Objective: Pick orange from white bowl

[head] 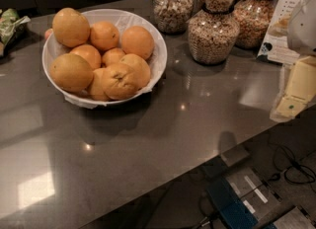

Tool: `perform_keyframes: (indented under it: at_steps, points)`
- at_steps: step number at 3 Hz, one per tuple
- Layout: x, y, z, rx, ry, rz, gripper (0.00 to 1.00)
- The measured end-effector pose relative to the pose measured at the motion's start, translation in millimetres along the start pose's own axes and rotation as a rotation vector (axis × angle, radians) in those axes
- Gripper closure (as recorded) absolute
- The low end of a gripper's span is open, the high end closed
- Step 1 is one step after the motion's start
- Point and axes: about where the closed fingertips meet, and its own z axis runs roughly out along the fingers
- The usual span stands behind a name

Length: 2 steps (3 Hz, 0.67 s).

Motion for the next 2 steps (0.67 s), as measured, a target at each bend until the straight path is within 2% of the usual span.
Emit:
perform_keyframes:
  at_steps: [1,2]
  points:
    - [-8.6,-1.8,5.2,0.011,-0.009,-0.003,0.00]
    - [-42.0,-14.9,17.6,0.037,-0.068,-0.020,0.00]
